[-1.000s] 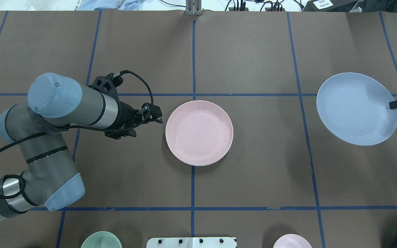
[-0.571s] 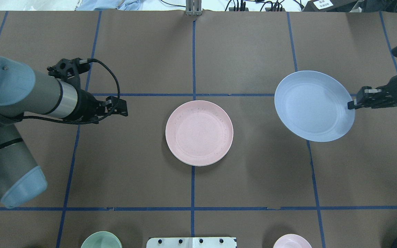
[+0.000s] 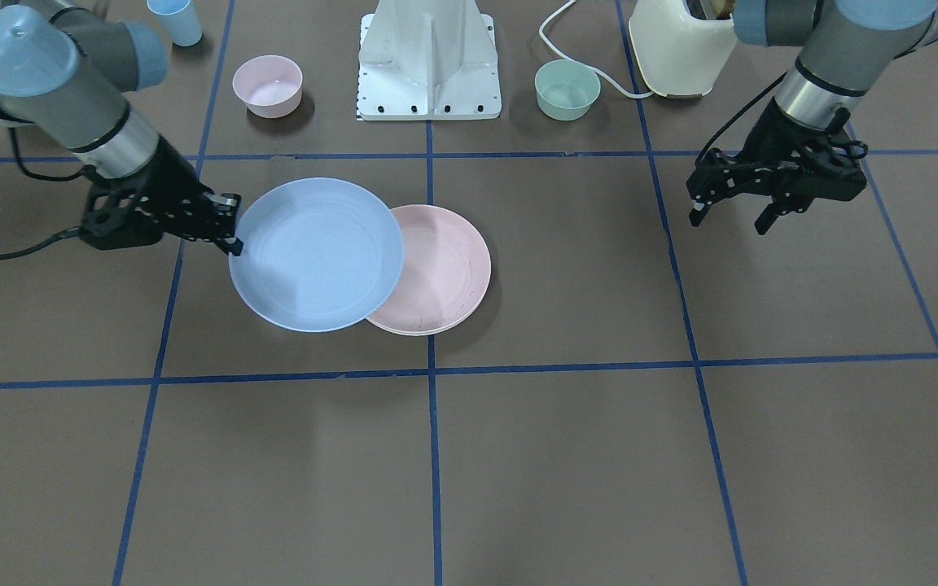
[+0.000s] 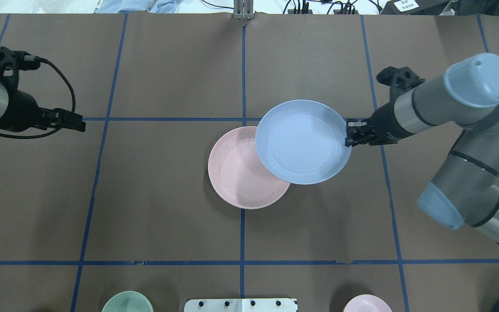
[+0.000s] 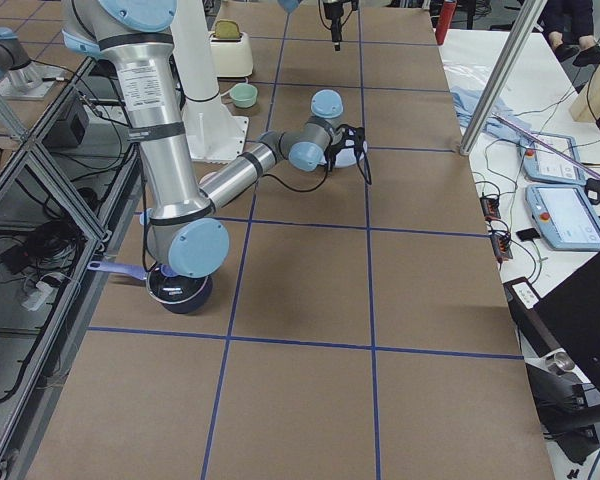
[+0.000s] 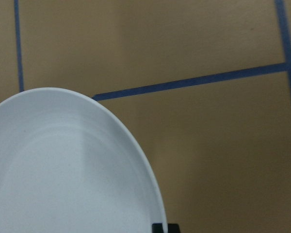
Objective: Stack three plates with pink and blue
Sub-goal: 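Carry the blue plate onto the pink plate with the right gripper while the left retracts, then open the right gripper and withdraw it away from the stack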
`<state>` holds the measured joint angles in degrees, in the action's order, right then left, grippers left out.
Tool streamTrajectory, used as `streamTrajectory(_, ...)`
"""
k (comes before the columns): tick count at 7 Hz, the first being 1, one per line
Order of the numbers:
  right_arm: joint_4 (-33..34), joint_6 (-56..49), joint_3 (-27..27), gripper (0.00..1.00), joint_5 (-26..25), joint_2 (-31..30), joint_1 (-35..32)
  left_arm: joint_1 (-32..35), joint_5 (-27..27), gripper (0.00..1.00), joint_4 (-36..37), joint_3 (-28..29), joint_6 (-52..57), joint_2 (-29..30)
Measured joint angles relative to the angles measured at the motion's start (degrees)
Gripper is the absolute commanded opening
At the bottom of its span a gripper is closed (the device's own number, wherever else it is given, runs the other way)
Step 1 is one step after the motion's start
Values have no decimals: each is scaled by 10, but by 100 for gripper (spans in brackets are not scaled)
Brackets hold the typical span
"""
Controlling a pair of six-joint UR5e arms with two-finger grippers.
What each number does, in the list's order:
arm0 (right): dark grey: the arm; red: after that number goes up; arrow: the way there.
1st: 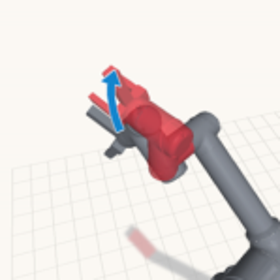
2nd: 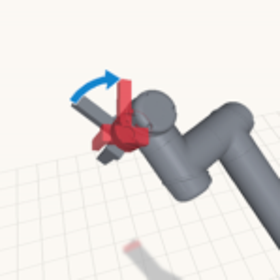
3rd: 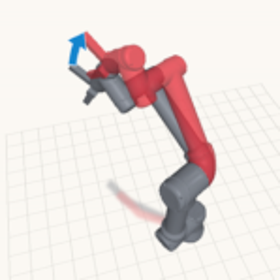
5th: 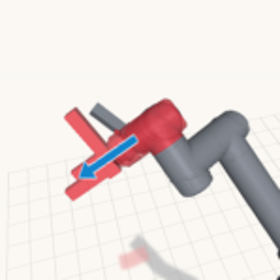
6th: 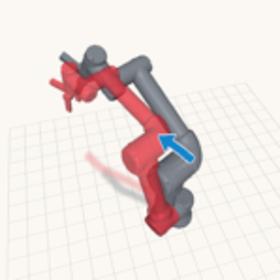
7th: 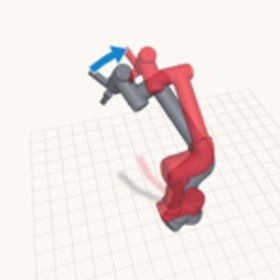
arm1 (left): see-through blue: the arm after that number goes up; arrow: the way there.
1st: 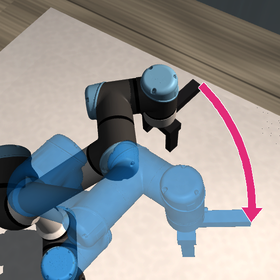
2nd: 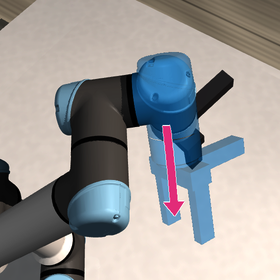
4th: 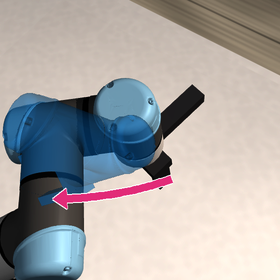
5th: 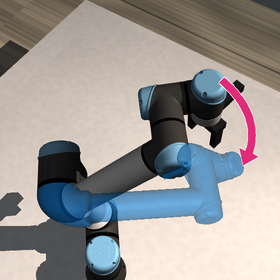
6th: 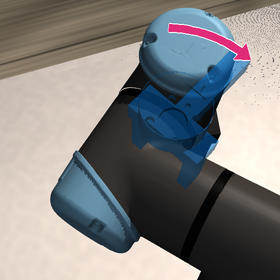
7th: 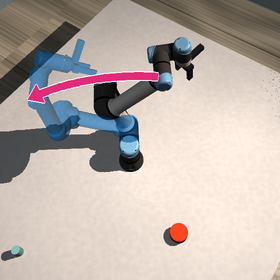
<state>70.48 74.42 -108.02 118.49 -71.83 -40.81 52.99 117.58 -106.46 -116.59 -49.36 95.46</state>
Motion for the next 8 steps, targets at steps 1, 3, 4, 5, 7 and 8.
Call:
streamTrajectory(1, 32, 23, 3, 0, -48, 37, 49, 23, 12, 100, 0, 3, 41, -11)
streamTrajectory(3, 48, 38, 9, 0, -96, 57, 98, 45, 20, 100, 0, 9, 78, -18)
streamTrajectory(4, 49, 39, 16, 0, -102, 61, 107, 47, 21, 100, 1, 10, 82, -18)
streamTrajectory(5, 49, 39, 20, 0, -104, 65, 110, 48, 21, 100, 1, 10, 83, -18)
streamTrajectory(7, 49, 38, 30, 0, -114, 75, 111, 49, 21, 100, 0, 10, 84, -19)
streamTrajectory(8, 49, 36, 36, 0, -121, 79, 110, 49, 21, 100, 1, 10, 83, -19)
